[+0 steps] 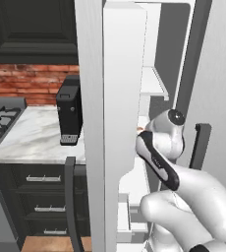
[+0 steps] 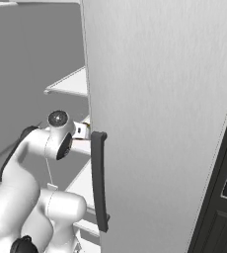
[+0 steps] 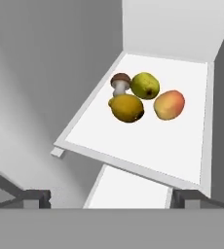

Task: Take the pear and lemon from the highest rack and move them to the second highest rack where the mushroom and mango are located, to maximize freezer space. Close the freezer door after rearranging.

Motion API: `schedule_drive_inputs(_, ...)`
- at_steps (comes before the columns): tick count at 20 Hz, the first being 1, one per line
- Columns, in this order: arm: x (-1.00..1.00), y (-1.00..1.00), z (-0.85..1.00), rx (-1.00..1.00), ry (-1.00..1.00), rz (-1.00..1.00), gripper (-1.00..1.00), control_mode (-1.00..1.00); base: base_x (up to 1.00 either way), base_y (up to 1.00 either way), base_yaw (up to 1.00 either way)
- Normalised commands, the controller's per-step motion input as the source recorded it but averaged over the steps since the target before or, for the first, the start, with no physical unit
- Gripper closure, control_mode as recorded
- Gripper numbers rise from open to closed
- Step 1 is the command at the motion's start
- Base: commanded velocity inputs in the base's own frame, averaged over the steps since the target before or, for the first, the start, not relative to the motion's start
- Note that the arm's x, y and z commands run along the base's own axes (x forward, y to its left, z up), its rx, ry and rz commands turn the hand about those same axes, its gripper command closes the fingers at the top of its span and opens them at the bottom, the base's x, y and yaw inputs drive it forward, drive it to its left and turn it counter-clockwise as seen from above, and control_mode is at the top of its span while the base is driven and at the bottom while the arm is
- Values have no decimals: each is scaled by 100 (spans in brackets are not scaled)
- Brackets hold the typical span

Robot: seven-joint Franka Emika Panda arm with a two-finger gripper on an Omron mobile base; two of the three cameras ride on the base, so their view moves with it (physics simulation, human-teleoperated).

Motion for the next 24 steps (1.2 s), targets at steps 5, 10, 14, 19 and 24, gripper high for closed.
schedule_drive_inputs(5, -72, 0, 41, 0, 7, 0, -100, -100, 0, 0, 0)
schedule_drive_inputs(10, -83, 0, 29, 0, 9, -1, -100, -100, 0, 0, 0)
schedule_drive_inputs(14, -92, -6, 21, 4, 4, -8, -100, -100, 0, 0, 0)
schedule_drive_inputs(19, -99, -24, 3, 16, 0, -14, -100, -100, 0, 0, 0)
schedule_drive_inputs(24, -98, -22, -10, 15, 0, -13, -100, -100, 0, 0, 0)
